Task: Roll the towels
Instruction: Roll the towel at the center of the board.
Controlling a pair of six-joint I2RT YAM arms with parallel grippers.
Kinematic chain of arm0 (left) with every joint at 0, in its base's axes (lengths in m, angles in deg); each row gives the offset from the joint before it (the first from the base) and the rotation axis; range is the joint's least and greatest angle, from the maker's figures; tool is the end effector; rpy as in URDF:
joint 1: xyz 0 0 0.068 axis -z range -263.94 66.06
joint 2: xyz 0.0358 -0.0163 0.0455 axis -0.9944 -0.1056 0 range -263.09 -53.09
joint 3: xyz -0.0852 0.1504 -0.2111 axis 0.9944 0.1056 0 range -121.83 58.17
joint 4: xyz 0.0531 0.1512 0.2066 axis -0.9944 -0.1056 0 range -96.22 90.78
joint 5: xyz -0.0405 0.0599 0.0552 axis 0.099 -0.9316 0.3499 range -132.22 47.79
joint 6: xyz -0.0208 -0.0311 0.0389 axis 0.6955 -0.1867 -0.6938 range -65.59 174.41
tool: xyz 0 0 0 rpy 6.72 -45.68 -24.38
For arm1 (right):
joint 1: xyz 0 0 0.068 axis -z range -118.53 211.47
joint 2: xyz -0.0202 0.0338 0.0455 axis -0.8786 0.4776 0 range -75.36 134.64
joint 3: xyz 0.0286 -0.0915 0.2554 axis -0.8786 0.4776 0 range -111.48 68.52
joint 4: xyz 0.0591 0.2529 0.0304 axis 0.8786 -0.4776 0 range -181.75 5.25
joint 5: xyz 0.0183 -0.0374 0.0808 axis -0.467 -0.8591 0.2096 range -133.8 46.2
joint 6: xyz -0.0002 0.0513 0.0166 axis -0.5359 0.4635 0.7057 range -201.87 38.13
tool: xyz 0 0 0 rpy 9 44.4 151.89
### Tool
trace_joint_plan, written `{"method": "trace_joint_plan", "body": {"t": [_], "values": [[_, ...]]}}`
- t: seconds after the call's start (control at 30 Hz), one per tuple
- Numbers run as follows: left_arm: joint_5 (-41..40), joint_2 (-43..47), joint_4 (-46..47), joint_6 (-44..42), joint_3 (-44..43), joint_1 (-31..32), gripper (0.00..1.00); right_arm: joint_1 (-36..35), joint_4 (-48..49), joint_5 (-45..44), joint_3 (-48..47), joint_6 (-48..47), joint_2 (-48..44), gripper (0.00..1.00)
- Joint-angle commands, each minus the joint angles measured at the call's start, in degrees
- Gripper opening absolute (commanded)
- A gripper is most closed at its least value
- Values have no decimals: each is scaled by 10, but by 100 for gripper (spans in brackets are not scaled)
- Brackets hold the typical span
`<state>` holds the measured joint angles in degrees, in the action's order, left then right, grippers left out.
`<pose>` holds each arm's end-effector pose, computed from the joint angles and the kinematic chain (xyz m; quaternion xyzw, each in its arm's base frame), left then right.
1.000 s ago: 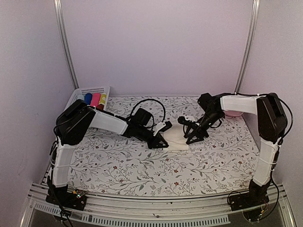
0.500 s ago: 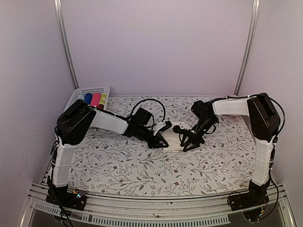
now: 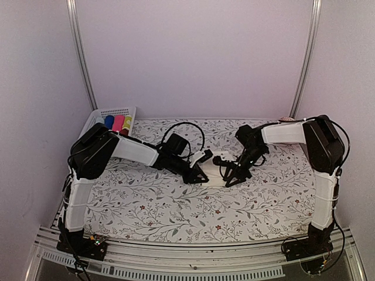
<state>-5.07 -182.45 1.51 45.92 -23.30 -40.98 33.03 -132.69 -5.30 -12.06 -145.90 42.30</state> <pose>0.3262 -0.3333 0.1009 0.4878 0.7445 -0.3857 0.2428 0.3263 0.2019 0.1461 -0.6911 0.6420 0.3011 0.1397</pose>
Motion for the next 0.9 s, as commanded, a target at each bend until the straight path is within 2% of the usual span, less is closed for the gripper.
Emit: {"method": "trace_joint_plan", "body": {"t": [0.0,0.27,0.4,0.6,0.87], "values": [[-23,-12,-27,-5,4,-12,14,8,18,-24,2,20,22,36],[-36,28,-5,-1,30,-16,43,15,29,-42,3,31,32,35],[-36,59,25,-2,59,-16,52,15,36,-49,5,35,33,36],[-32,104,72,-5,104,-16,56,15,55,-68,18,36,31,38],[-27,112,89,2,117,-16,57,10,92,-111,43,43,27,40]]}}
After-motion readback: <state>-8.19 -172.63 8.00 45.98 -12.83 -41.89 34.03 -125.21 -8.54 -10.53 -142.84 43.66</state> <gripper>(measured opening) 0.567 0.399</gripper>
